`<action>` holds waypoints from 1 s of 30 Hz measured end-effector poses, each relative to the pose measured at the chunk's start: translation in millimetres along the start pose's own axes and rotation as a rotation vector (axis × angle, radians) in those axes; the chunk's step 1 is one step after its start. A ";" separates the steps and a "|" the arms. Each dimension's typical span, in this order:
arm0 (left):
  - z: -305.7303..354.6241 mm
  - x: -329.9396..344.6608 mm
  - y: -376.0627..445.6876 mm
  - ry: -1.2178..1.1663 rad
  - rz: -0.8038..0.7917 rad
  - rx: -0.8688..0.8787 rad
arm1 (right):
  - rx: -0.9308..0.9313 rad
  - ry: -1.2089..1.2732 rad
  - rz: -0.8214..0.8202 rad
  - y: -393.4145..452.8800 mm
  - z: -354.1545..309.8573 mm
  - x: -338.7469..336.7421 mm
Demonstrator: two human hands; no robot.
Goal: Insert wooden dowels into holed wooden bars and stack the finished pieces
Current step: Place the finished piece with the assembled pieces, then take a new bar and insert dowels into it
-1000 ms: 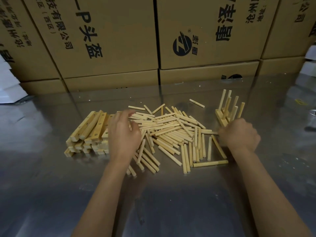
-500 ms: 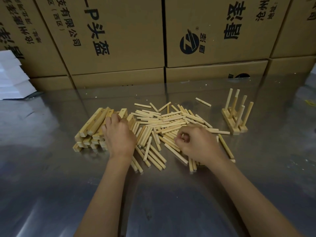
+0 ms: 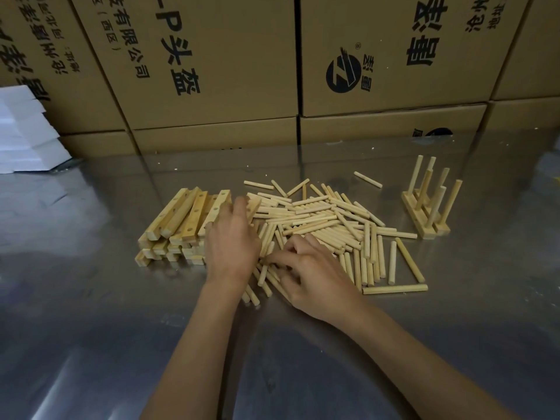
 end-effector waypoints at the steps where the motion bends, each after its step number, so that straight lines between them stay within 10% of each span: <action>1: -1.1 -3.2 0.8 -0.098 0.030 -0.038 | 0.000 0.023 0.005 0.5 -0.3 -0.5; 16: -22.7 29.1 -6.7 -1.114 -0.205 -0.704 | -0.101 0.032 0.070 5.7 -12.8 -5.8; 22: 1.8 38.5 -13.9 -1.334 -0.424 -0.682 | 0.142 0.169 0.520 4.6 19.0 -76.5; 30: 47.6 45.7 -33.9 -1.425 -0.809 -0.504 | 0.245 0.153 0.537 3.0 47.8 -99.6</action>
Point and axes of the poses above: each hand's wrist, its own y-axis towards the middle knuckle, its own x-axis out of the palm, z = x × y, the point moved 9 cm from there along y, towards the middle knuckle, and after that the axes turned 8 degrees about z, right-handed, at the moved point
